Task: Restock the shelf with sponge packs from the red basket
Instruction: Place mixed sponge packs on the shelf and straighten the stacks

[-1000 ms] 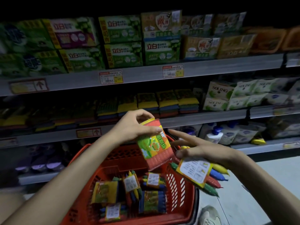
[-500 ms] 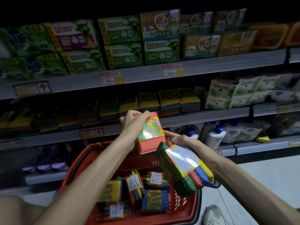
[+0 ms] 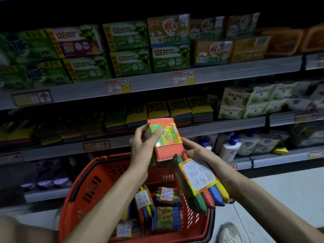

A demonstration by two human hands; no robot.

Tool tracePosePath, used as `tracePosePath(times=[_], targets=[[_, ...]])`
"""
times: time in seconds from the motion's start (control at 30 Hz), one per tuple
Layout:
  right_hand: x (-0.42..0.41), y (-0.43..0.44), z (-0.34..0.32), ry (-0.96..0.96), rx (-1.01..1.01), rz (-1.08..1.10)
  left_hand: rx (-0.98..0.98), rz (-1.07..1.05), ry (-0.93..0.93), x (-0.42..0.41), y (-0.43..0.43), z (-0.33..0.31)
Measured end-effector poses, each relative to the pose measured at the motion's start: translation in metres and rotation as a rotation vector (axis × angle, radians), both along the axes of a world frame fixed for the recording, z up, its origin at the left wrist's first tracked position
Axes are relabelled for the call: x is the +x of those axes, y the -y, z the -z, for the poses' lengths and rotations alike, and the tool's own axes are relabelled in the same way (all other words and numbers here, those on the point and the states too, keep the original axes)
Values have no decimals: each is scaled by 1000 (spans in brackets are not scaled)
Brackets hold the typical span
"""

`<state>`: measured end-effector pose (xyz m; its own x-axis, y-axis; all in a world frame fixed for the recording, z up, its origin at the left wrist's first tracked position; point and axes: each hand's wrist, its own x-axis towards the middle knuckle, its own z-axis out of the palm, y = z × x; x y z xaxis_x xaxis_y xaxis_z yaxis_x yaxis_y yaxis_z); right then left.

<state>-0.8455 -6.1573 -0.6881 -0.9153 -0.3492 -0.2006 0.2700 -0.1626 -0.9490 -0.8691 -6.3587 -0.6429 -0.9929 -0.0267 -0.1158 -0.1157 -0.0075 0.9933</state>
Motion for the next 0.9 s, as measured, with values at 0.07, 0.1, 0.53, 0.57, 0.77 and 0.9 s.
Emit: tracePosePath(times=[0.07,0.1,0.53,0.57,0.77,0.9], targets=[[15,-1,-2,14,-40,40,-102,28,45,7,-4,3],[22,-1,-5,18,-67,45,-138,59,70,10,-4,2],[68,-5,-52,-29,-72,178,-154,169,21,20,-5,-5],[69,-8,-52,-37,-51,204,-143,148,7,20,-8,-4],[72,-35,-57,-50,47,265,-56,62,-53,19,-33,-2],[75,-52,-64,-135,259,298,-22,63,-62,15,-46,-6]])
